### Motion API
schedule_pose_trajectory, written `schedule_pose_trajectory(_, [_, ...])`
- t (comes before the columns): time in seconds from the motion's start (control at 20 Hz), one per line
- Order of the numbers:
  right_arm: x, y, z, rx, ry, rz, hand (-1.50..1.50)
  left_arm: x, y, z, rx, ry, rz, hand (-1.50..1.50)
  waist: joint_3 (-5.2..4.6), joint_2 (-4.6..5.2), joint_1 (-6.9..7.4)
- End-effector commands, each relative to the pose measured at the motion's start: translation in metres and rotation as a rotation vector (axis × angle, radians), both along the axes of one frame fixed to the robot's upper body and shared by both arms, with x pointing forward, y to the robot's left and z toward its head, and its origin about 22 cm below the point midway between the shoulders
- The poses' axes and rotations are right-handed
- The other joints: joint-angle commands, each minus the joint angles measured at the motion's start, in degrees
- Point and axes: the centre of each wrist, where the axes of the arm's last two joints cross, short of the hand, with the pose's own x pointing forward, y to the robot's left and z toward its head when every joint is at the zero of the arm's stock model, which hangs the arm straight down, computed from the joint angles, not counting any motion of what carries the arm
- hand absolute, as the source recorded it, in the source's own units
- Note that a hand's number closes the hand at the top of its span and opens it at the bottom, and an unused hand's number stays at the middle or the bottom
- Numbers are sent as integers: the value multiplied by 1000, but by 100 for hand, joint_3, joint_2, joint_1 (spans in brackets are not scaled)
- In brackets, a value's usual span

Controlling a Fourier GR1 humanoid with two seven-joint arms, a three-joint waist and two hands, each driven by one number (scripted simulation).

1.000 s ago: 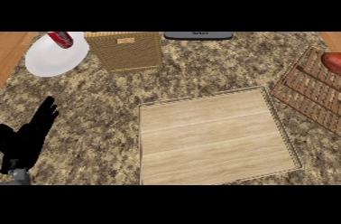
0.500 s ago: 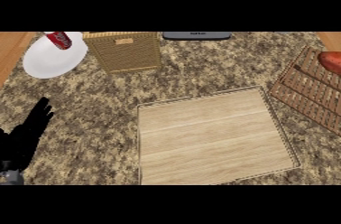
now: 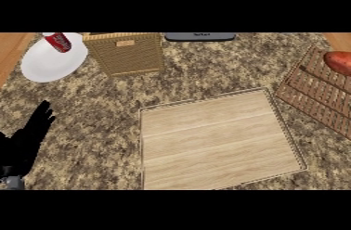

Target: Pick the sweet potato from the tray and place it in the tiered shelf

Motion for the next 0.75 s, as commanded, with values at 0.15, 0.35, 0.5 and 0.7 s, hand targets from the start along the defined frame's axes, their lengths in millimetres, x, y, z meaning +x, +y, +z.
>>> schedule_pose_trajectory(0.15, [-101,-24,52,25,-59,-98,-150,-1,13,-2,6,1,21,0,-1,-25,-179])
schedule_pose_trajectory(0.35, [-157,-43,61,17,7,-107,-150,-8,15,6,0,6,44,0,10,-63,-316])
schedule_pose_trajectory(0.5, [-190,-52,52,20,70,-65,-150,-29,25,-1,-1,25,88,0,14,-117,-460])
schedule_pose_trajectory(0.7, [-231,-57,72,-5,35,-44,-150,-30,11,-7,8,19,92,0,12,-121,-528])
